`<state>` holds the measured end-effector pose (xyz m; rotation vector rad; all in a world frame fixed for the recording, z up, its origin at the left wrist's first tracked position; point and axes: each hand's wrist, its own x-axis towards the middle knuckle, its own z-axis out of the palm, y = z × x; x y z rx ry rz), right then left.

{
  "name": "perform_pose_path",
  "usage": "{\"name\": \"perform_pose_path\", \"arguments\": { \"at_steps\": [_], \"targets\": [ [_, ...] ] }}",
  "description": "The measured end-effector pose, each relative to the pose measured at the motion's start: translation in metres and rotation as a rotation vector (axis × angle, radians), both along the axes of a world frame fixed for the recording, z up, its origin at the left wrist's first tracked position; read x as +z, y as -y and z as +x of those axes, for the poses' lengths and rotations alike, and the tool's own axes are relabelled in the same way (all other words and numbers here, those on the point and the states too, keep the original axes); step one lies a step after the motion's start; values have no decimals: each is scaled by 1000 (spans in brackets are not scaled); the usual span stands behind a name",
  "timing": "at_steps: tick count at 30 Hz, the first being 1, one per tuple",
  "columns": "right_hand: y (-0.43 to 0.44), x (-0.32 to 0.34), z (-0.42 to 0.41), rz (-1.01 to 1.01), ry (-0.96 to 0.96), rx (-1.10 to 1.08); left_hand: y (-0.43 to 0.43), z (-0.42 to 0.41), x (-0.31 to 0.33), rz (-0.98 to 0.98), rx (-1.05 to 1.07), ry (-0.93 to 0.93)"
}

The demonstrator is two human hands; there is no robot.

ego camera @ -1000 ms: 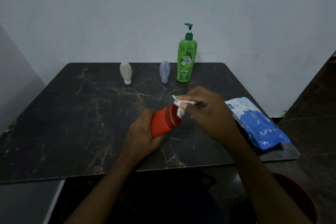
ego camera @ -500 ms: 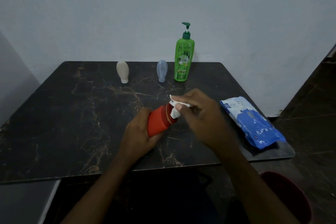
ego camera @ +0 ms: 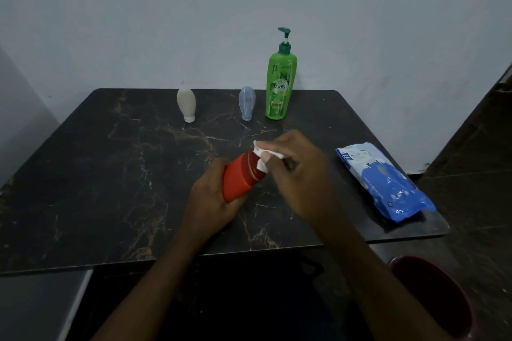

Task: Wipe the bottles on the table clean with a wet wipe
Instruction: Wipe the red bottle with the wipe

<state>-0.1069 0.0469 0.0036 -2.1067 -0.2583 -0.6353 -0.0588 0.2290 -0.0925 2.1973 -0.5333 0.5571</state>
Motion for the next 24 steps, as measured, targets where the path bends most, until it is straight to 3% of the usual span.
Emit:
{"name": "perform_pose_path", "arguments": {
  "at_steps": [4,7,13,18,24],
  "targets": [
    [-16,-8,-20,-150,59,-3,-1,1,1,-84,-28,-17],
    [-13,-15,-32,-147,125,68,0,0,1,-128,-38,-26],
    [9,6,11,-278,94,260,-3,1,-2,-26,-60,-19],
    [25,8,34,-237,38,268,-3,1,-2,0,-37,-5],
    [15,-5,3,-280,161,273,-3,2,-2,-62,-67,-20]
  ]
}}
